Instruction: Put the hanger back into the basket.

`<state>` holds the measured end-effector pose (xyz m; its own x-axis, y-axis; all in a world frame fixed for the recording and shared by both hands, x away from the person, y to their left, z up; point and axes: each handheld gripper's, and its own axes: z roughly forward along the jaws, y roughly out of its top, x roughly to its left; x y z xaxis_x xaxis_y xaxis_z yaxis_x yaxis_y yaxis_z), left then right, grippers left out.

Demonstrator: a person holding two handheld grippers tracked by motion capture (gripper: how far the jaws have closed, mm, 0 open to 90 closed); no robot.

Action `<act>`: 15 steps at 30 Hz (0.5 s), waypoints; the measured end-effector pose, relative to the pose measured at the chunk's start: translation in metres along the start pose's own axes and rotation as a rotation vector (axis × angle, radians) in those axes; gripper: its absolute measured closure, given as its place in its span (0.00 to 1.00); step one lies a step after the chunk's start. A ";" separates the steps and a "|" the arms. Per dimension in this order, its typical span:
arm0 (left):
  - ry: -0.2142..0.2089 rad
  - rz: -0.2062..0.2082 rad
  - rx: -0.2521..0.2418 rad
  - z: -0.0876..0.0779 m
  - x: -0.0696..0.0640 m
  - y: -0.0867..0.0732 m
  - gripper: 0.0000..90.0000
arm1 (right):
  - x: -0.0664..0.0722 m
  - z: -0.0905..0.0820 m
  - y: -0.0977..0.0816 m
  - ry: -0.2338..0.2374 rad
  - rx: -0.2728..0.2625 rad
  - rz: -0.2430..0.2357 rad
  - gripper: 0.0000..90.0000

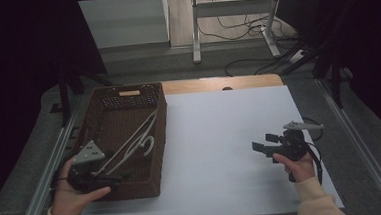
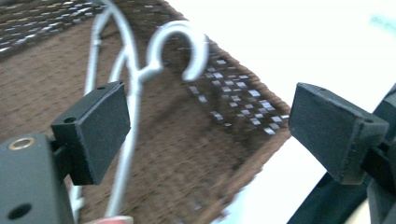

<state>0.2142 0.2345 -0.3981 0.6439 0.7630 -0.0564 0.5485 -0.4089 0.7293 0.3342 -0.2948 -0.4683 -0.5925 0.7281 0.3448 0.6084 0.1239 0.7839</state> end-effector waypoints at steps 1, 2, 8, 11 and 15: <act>-0.008 0.005 -0.001 0.004 -0.005 0.002 0.15 | 0.001 0.000 0.000 0.002 0.001 -0.004 0.20; -0.013 0.009 -0.001 0.006 -0.007 0.003 0.15 | 0.002 0.000 -0.001 0.005 -0.001 -0.010 0.20; -0.035 0.026 0.005 0.026 -0.022 0.011 0.14 | 0.009 0.000 -0.006 0.012 0.003 -0.067 0.20; -0.033 0.028 0.006 0.037 -0.026 0.014 0.14 | 0.014 0.000 -0.008 0.013 0.007 -0.101 0.20; -0.034 0.031 0.008 0.047 -0.029 0.017 0.14 | 0.021 -0.003 -0.010 0.012 0.007 -0.139 0.20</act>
<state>0.2303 0.1818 -0.4159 0.6785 0.7324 -0.0568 0.5321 -0.4367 0.7254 0.3143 -0.2825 -0.4672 -0.6776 0.6953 0.2397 0.5238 0.2275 0.8209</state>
